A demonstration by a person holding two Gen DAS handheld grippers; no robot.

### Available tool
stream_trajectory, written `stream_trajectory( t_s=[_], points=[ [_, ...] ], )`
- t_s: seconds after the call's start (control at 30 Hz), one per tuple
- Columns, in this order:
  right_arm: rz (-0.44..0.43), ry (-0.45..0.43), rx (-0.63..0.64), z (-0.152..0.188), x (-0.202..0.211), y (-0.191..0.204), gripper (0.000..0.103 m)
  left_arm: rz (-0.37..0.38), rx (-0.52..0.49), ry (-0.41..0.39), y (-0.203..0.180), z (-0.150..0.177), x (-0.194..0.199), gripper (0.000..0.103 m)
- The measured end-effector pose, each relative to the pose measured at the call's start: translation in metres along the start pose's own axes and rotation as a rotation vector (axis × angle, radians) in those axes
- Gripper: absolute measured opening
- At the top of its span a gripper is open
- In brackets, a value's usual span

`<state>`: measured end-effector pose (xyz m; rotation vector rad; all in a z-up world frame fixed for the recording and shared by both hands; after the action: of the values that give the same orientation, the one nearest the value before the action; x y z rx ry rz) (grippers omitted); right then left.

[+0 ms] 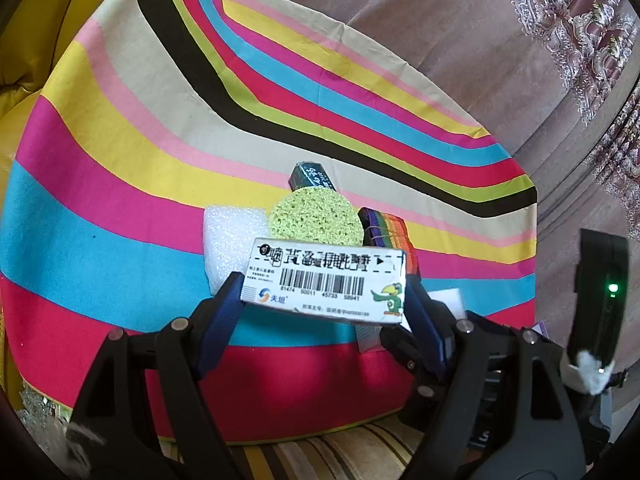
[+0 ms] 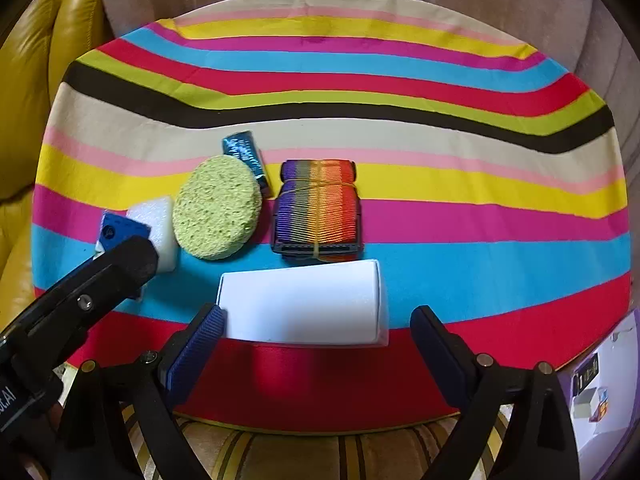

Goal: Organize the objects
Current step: 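Lift both held boxes off the cloth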

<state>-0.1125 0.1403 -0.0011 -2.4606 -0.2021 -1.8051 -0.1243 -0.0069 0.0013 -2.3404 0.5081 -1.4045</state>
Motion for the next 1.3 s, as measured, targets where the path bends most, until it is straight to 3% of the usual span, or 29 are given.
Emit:
stream_trajectory(
  t_s=[0.1,0.27,0.47,0.8,0.87,0.9,1.1,1.3],
  points=[
    [-0.010,-0.031,-0.003,0.002,0.007,-0.001,0.096,0.000,0.012,-0.010,0.002,0.001,0.001,0.080],
    [0.000,-0.007,0.005,0.000,0.002,0.001,0.098,-0.002,0.010,-0.007,0.002,0.001,0.001,0.080],
    [0.000,-0.020,-0.067,-0.002,0.004,-0.012,0.098,-0.003,0.013,-0.007,0.002,0.001,0.001,0.080],
    [0.008,0.014,-0.028,-0.003,-0.004,-0.006,0.098,-0.015,0.004,-0.001,0.000,0.001,-0.002,0.080],
    [-0.005,0.026,-0.065,-0.005,-0.008,-0.014,0.093,-0.026,-0.001,-0.004,-0.002,0.001,-0.001,0.080],
    [-0.014,0.033,-0.073,-0.006,-0.009,-0.016,0.085,-0.033,-0.005,-0.002,-0.003,0.002,-0.001,0.080],
    [-0.009,0.007,-0.076,-0.001,-0.003,-0.019,0.085,-0.081,-0.004,0.010,-0.015,0.009,0.003,0.080],
    [0.002,-0.022,-0.102,0.009,0.011,-0.042,0.085,-0.077,-0.015,0.025,-0.037,0.021,0.004,0.080]
  ],
)
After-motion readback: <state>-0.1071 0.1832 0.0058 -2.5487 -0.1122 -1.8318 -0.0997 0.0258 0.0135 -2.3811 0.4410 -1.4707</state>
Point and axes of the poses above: each gripper's, at about its wrist camera, not at the fingertips, and x roughly against the way its jaws point, y to its left, z to its underside, the point moved 1 cm from there along -x, roughly the way its jaws point, and after that the axes turned 13 degrees about y, right-handed, at the moved point
